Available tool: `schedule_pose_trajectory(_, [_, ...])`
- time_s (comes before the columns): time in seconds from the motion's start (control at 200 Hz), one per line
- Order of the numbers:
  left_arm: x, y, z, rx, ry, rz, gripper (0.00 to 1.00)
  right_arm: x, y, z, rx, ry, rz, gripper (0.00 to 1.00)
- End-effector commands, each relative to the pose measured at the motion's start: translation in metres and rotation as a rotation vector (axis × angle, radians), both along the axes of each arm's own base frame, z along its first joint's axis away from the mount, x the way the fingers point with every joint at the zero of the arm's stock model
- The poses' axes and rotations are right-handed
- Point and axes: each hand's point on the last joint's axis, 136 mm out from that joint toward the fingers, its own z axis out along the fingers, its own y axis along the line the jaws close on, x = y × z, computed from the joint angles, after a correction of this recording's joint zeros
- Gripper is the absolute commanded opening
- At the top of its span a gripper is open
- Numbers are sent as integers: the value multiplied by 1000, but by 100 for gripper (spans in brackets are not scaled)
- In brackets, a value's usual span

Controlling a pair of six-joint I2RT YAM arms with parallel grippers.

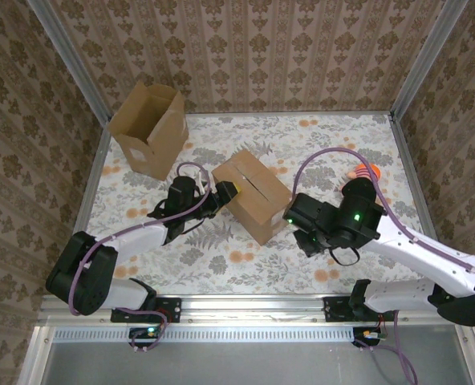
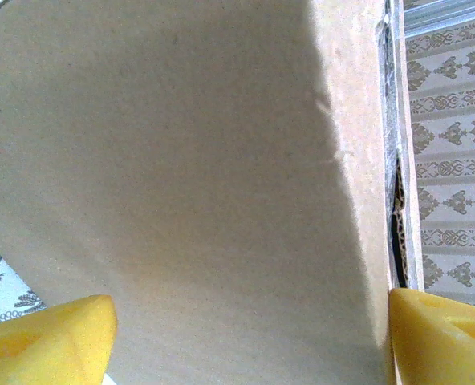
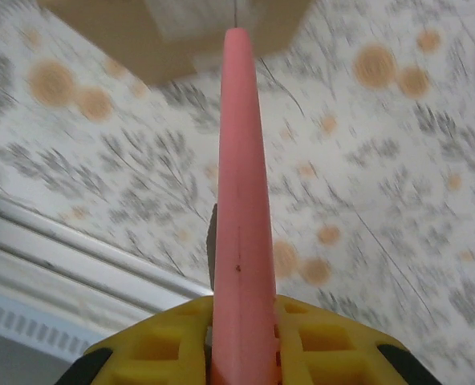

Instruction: Unpack the express box

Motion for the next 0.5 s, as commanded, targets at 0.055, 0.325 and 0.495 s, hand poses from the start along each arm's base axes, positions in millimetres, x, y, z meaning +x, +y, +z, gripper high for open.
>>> schedule_pose_trajectory(0.055, [-7, 22, -47, 147, 122, 46, 85, -26, -39, -5, -107, 70, -67, 0])
schedule_pose_trajectory(0.325, [4, -4, 16, 71, -32, -64, 100, -11, -51, 5, -34, -81, -149, 0])
schedule_pose_trajectory(0.495, [1, 8, 74, 182, -147, -92, 100, 15, -53, 4, -25, -230, -231, 0])
